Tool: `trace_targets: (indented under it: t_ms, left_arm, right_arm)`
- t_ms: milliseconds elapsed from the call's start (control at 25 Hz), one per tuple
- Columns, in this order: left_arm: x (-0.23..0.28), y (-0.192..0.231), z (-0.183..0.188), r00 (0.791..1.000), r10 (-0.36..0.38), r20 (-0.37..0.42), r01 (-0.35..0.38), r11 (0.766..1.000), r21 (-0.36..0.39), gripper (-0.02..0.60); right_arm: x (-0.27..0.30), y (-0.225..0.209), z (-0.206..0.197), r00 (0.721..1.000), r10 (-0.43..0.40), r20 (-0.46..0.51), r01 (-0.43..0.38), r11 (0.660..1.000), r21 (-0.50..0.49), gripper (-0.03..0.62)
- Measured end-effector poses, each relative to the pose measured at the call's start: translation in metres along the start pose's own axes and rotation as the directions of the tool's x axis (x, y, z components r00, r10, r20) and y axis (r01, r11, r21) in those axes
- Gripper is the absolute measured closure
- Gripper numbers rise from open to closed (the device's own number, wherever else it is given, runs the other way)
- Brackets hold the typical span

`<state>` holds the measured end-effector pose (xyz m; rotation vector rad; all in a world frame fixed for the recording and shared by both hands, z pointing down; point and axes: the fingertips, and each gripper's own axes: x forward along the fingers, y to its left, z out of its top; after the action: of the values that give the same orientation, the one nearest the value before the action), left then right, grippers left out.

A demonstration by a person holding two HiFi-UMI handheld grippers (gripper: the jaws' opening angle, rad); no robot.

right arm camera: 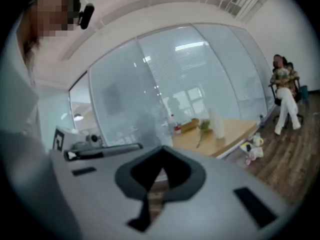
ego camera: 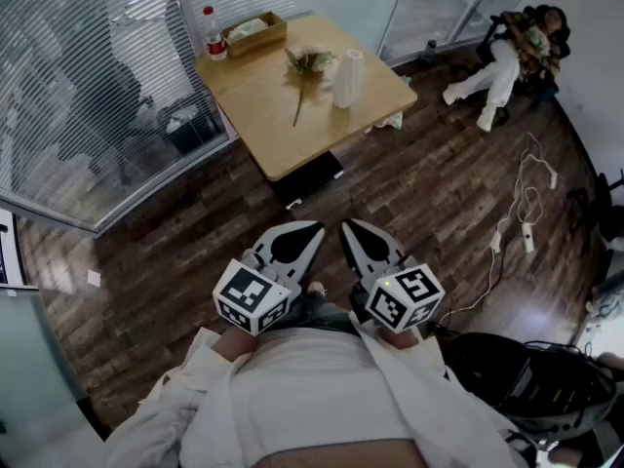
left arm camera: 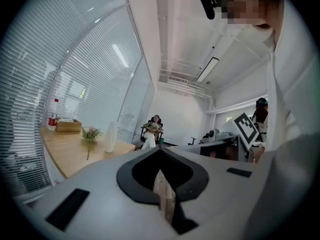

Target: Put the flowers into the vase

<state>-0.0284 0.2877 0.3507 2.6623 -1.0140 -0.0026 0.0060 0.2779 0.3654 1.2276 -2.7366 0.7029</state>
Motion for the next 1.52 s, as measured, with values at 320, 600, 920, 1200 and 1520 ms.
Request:
trace_targets:
  t_ms: [320, 600, 920, 1200, 1520]
  left_arm:
    - [0.008, 0.008, -0.005, 1.0, 0.0, -0.021, -0.001, 1.0, -0.021, 0.572]
    - [0.019, 0.015, -0.009, 0.999, -0.009, -0.04, 0.006, 0.999, -0.054, 0.572]
    - [0.039, 0.012, -0.009, 0.999, -0.005, -0.042, 0.003, 0.999, -0.049, 0.572]
    - [0.064, 0.0, -0.014, 1.0, 0.006, -0.029, -0.009, 0.994, -0.107, 0.572]
    - [0.088, 0.004, -0.025, 0.999, 0.005, -0.041, -0.014, 0.98, -0.201, 0.572]
  right_arm:
    - [0.005, 0.001, 0.003, 1.0, 0.025, -0.018, -0.025, 0.999, -0.045, 0.582]
    - [0.013, -0.009, 0.008, 0.999, 0.038, -0.026, -0.039, 0.999, -0.038, 0.582]
    - [0.01, -0.024, 0.016, 0.998, 0.061, -0.003, -0.061, 0.998, -0.033, 0.582]
    - [0.001, -0.044, 0.026, 0.995, 0.098, 0.029, -0.097, 0.994, -0.047, 0.582]
    - [0.008, -0.068, 0.02, 0.994, 0.108, 0.019, -0.108, 0.994, -0.005, 0.582]
